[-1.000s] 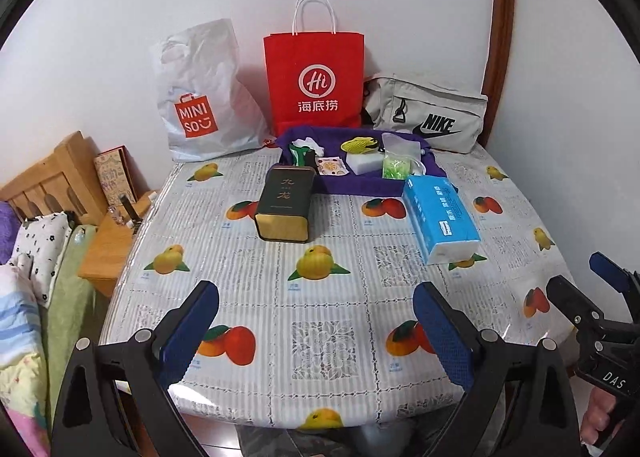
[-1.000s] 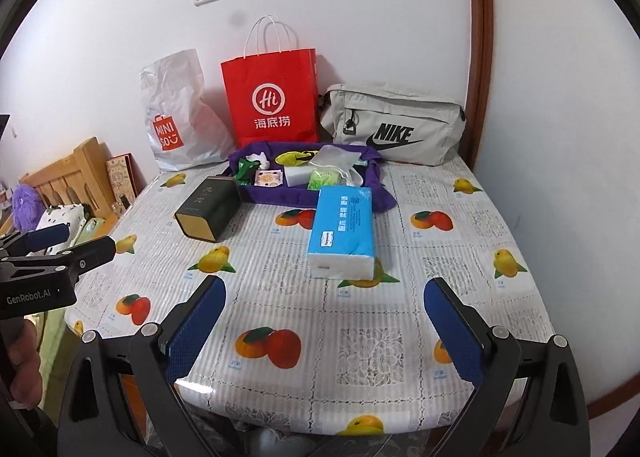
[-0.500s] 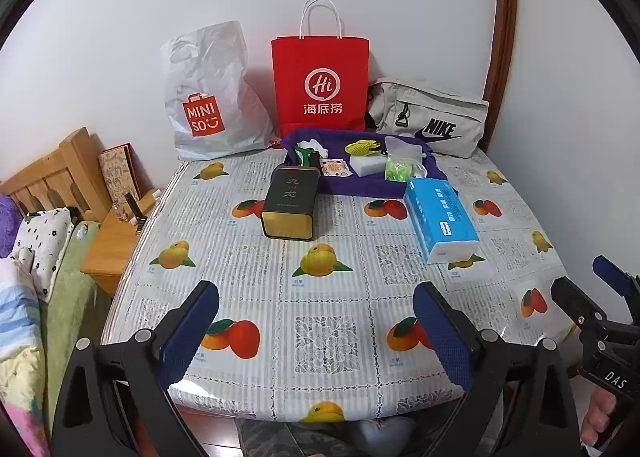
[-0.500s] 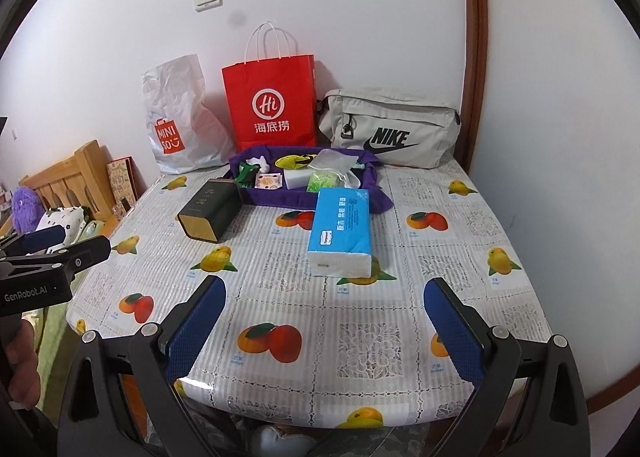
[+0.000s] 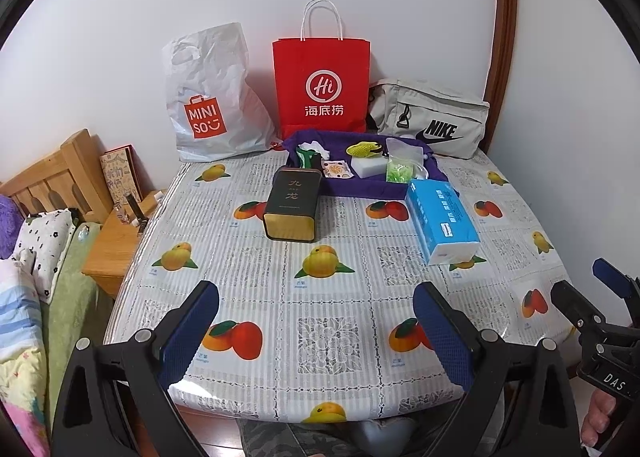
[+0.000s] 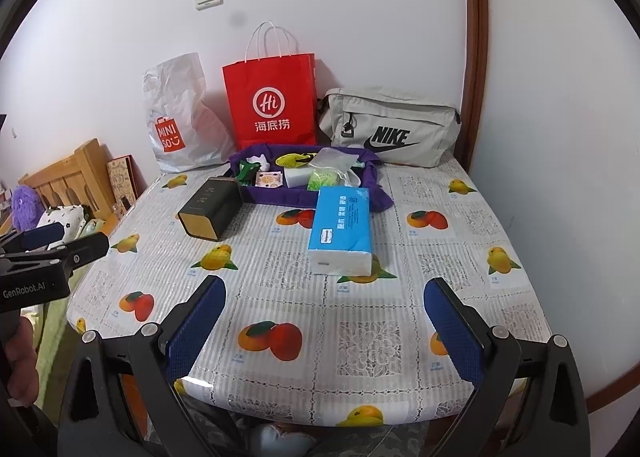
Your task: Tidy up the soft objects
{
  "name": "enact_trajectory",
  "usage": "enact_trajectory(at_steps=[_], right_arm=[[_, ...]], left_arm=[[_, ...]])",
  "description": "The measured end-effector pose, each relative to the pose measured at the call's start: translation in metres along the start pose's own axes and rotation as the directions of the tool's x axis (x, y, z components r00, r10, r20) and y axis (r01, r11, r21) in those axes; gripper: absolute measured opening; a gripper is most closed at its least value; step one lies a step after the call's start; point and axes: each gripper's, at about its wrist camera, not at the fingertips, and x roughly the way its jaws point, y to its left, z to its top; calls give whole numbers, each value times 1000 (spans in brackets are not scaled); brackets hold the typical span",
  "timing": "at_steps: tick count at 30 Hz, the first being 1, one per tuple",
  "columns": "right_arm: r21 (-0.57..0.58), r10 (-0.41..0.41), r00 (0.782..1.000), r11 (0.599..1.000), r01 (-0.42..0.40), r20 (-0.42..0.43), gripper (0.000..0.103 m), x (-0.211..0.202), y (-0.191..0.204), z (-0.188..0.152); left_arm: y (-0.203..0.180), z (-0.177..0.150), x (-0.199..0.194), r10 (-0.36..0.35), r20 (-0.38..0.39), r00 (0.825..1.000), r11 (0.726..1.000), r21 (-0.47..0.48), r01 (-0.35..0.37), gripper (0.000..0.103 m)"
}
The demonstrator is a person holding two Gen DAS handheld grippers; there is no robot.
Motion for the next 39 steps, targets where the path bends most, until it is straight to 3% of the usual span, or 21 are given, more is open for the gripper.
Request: enact_trajectory(at_steps=[39], right_arm=[[15,16,1000,1000,-16,-8,99,-2,-3,-2]], left_arm=[[-1,0,-2,1,0,1000,1000,-6,-1,98]])
